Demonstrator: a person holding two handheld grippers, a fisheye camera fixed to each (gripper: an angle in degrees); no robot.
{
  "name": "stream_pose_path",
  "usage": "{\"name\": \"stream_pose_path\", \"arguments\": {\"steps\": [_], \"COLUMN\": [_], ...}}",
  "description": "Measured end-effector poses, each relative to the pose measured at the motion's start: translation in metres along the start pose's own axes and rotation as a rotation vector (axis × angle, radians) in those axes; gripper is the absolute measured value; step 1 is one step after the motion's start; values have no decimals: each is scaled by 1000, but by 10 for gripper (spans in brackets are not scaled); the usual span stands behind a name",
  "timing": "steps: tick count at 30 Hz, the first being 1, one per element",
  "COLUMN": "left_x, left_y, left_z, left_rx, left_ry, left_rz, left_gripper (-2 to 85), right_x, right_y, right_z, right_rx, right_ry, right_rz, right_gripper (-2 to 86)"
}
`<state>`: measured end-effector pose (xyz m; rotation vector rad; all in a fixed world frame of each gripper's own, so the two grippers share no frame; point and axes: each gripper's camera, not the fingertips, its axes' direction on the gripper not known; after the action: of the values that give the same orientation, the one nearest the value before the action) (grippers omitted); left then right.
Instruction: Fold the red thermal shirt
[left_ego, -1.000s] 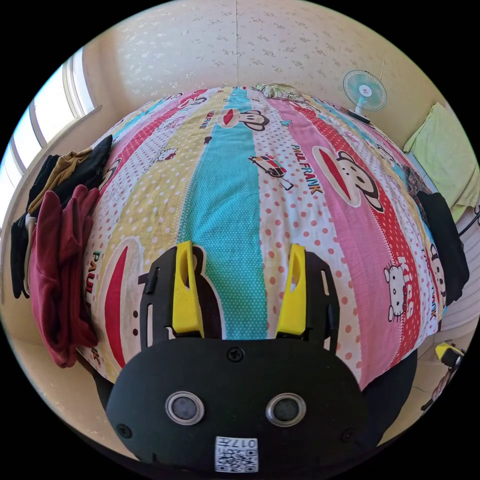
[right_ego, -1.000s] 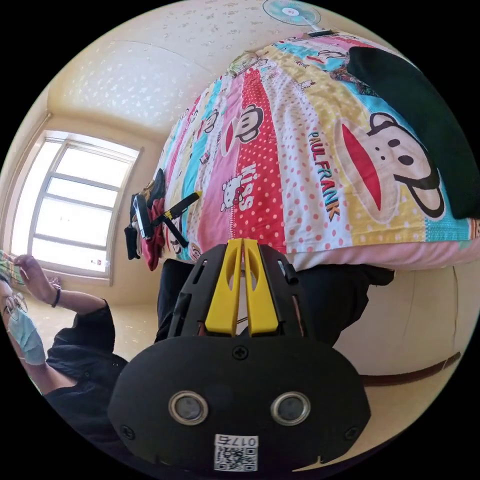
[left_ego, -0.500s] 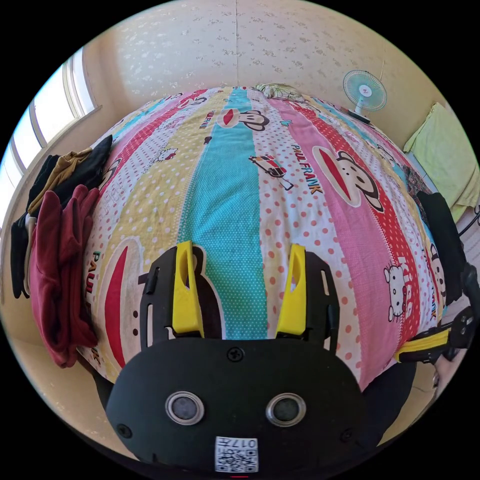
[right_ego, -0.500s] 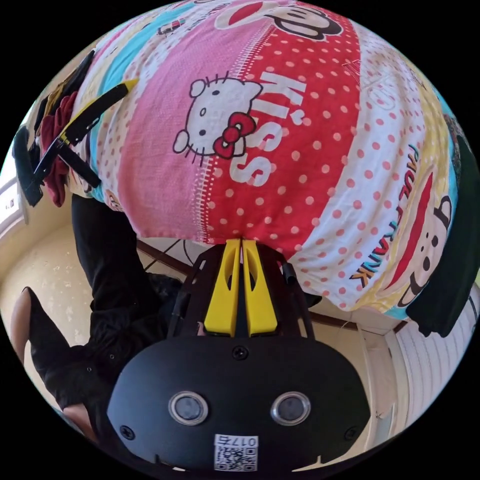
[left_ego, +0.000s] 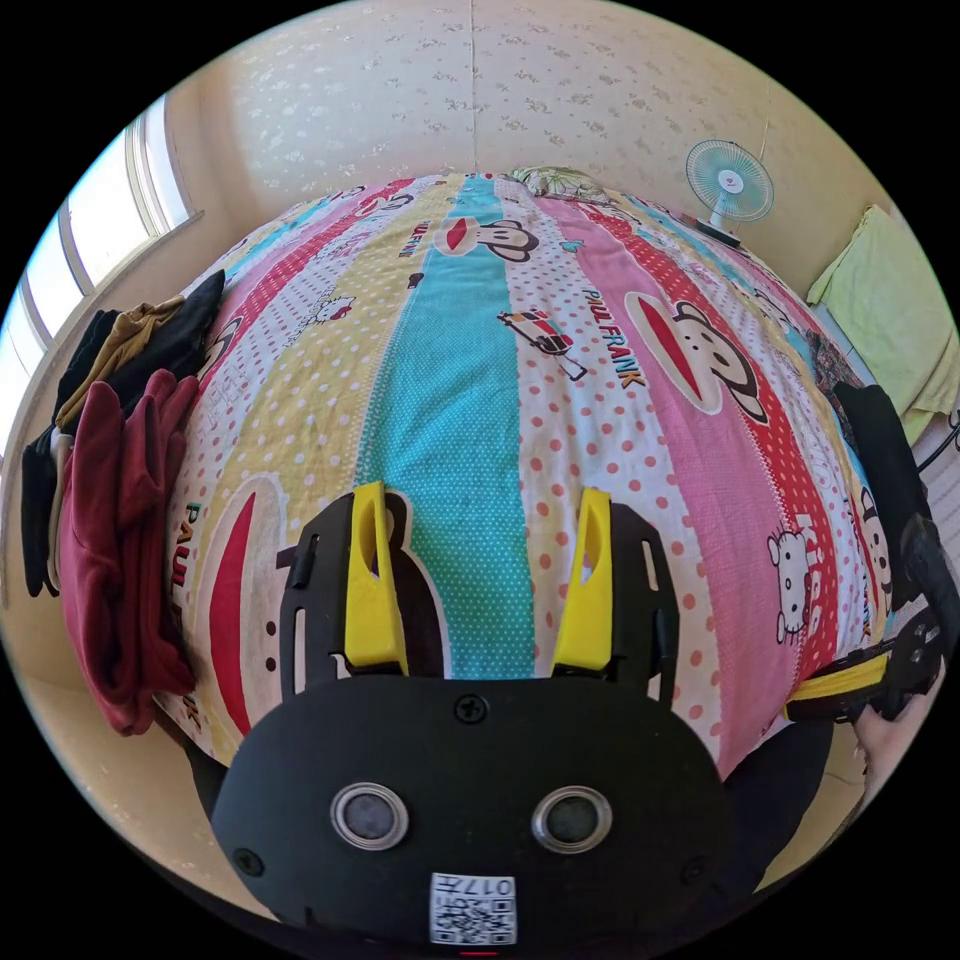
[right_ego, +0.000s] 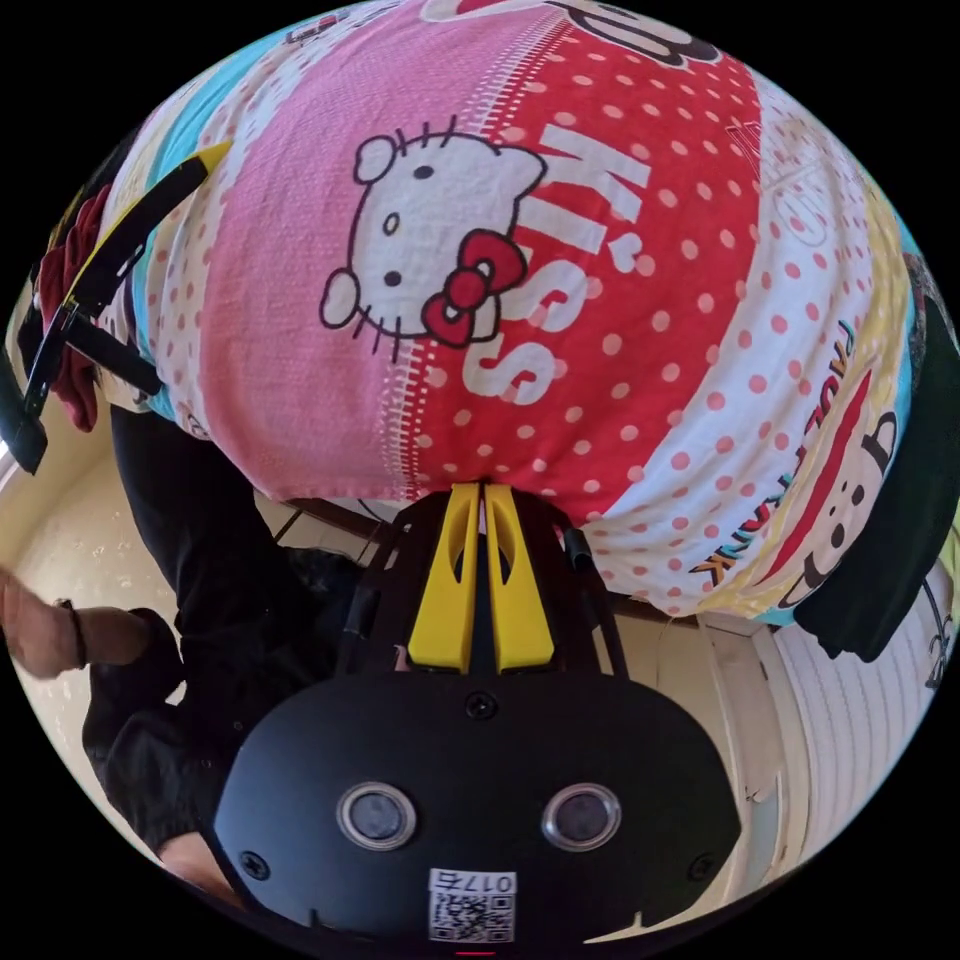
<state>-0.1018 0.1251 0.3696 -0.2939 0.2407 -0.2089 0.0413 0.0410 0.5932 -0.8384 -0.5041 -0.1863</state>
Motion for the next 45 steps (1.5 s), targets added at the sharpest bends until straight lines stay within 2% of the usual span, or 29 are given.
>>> {"name": "stream_pose_path", "arguments": {"steps": [6,13,25,29,32,34,37,38,41,43,45], "left_x": [-3,-14,-49,-95,-157,-200,-270,-297,-353,-377,-401], "left_y": [-4,-8,-24,-21,-1,18,53,64,75,71,66], "left_z": [-16,-35,-75,-125,-177,-211,-258,-270,-279,-271,-257], "left_rx": [-7,-5,-41,-85,-18,41,134,143,70,-34,-166], "left_ry": [-1,1,12,130,244,248,191,181,181,228,380], "left_rz": [9,8,-3,19,-5,-19,-54,-99,-232,-259,-259], "left_gripper": [249,250,241,135,108,94,34,13,0,-3,-4], "right_x": [-12,-42,-68,-83,-111,-128,-153,-161,-207,-248,-280], "right_y": [-9,-21,-30,-20,-1,18,31,33,32,10,-8], "right_z": [3,7,12,13,20,23,6,-4,-57,-87,-103], "right_rx": [59,79,71,121,203,246,262,291,389,336,293], "right_ry": [-56,5,-9,48,225,338,403,377,64,-209,-406], "right_rz": [21,19,2,-24,-109,-137,-159,-173,-359,-528,-660], "right_gripper": [5,5,5,5,5,5,5,5,7,11,14]}}
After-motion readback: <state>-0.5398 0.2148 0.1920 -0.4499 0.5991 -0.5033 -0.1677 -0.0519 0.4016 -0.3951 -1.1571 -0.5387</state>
